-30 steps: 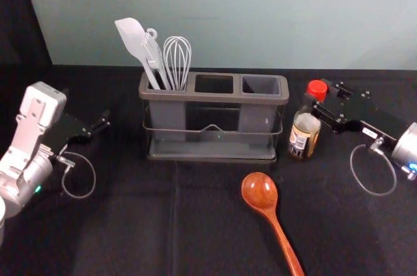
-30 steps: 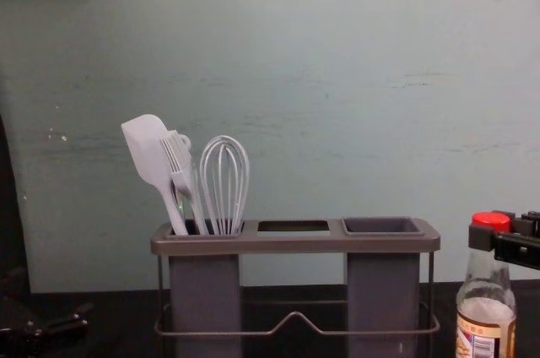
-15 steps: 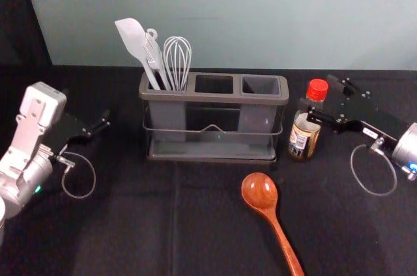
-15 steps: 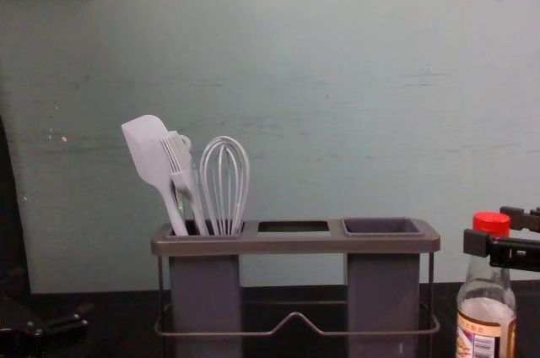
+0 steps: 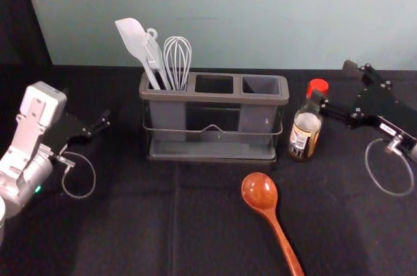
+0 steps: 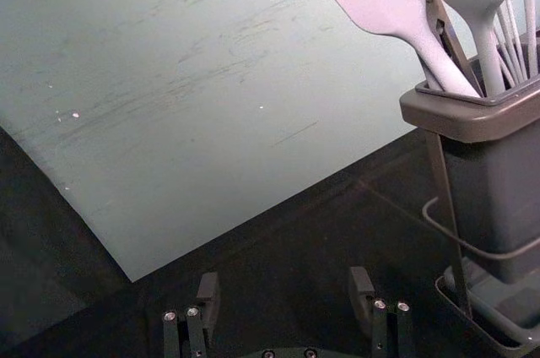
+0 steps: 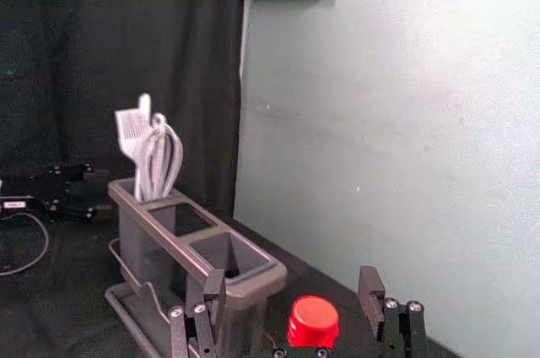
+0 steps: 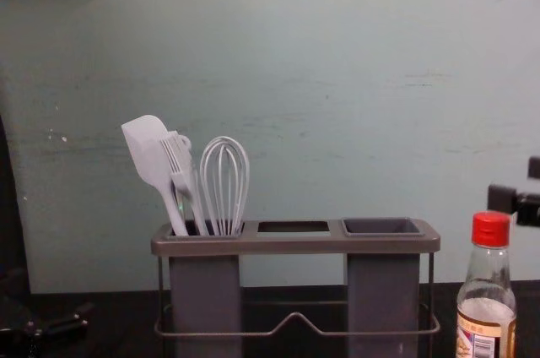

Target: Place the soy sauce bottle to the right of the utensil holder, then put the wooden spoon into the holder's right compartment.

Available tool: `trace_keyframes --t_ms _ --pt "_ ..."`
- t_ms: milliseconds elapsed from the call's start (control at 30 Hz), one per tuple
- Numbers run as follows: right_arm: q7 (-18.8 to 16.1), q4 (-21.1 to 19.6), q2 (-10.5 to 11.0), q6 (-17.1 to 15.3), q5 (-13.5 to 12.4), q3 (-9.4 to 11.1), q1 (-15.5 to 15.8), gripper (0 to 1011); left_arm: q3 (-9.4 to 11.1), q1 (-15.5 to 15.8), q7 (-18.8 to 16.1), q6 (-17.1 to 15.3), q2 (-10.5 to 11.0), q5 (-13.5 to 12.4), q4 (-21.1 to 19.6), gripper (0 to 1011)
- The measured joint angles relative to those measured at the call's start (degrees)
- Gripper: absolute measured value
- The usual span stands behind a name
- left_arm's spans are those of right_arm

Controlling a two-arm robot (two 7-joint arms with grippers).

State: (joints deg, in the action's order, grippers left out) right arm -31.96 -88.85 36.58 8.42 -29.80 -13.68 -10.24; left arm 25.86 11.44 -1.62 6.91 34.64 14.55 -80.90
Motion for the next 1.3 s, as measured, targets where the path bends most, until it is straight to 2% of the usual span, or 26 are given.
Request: trace_keyframes --t_ms 200,433,533,600,800,833,867,900,933,967,1000,1033,1067,1100,1133,1267,1300 --pt "3.3 -10.6 3.4 -0.9 2.4 3.9 7.4 1004 0.0 0.0 0.0 0.0 0.0 0.0 0.0 1005" --pt "3.4 -18.8 5.5 -1.2 4.9 5.4 13.3 1004 0.0 0.0 0.0 0.0 0.0 0.0 0.0 1005" --pt "3.3 -20.6 5.7 -1.3 5.5 5.4 14.5 1004 0.0 0.0 0.0 0.0 0.0 0.0 0.0 1005" --pt "3.1 -22.4 6.0 -2.6 6.4 5.0 15.2 1004 0.0 0.0 0.0 0.0 0.0 0.0 0.0 1005" --pt "4.6 -26.3 6.5 -13.2 8.7 1.5 14.2 1004 0.0 0.0 0.0 0.0 0.0 0.0 0.0 1005" --pt "5.0 -26.7 6.4 -15.4 9.0 0.7 13.7 1004 0.0 0.0 0.0 0.0 0.0 0.0 0.0 1005" --pt "5.9 -27.4 6.0 -20.3 9.6 -1.1 12.6 1004 0.0 0.0 0.0 0.0 0.0 0.0 0.0 1005" --pt "6.3 -27.6 5.7 -22.7 9.8 -2.1 11.9 1004 0.0 0.0 0.0 0.0 0.0 0.0 0.0 1005" --pt "7.1 -27.8 4.8 -27.6 9.9 -3.9 10.5 1004 0.0 0.0 0.0 0.0 0.0 0.0 0.0 1005" --pt "7.6 -27.8 4.3 -29.9 10.0 -4.6 9.9 1004 0.0 0.0 0.0 0.0 0.0 0.0 0.0 1005" --pt "8.6 -27.8 3.1 -34.1 10.0 -6.1 8.7 1004 0.0 0.0 0.0 0.0 0.0 0.0 0.0 1005" --pt "8.6 -27.8 3.1 -34.1 10.0 -6.1 8.7 1004 0.0 0.0 0.0 0.0 0.0 0.0 0.0 1005" --pt "9.7 -27.3 1.5 -38.6 10.0 -7.5 7.4 1004 0.0 0.0 0.0 0.0 0.0 0.0 0.0 1005" --pt "10.4 -27.0 0.6 -40.7 10.0 -8.0 6.8 1004 0.0 0.0 0.0 0.0 0.0 0.0 0.0 1005" --pt "11.7 -26.1 -1.2 -44.6 9.6 -8.7 5.9 1004 0.0 0.0 0.0 0.0 0.0 0.0 0.0 1005" --pt "15.1 -24.6 -5.0 -51.6 9.1 -9.0 4.8 1004 0.0 0.0 0.0 0.0 0.0 0.0 0.0 1005" --pt "17.3 -23.8 -7.3 -55.0 9.1 -8.8 4.4 1004 0.0 0.0 0.0 0.0 0.0 0.0 0.0 1005"
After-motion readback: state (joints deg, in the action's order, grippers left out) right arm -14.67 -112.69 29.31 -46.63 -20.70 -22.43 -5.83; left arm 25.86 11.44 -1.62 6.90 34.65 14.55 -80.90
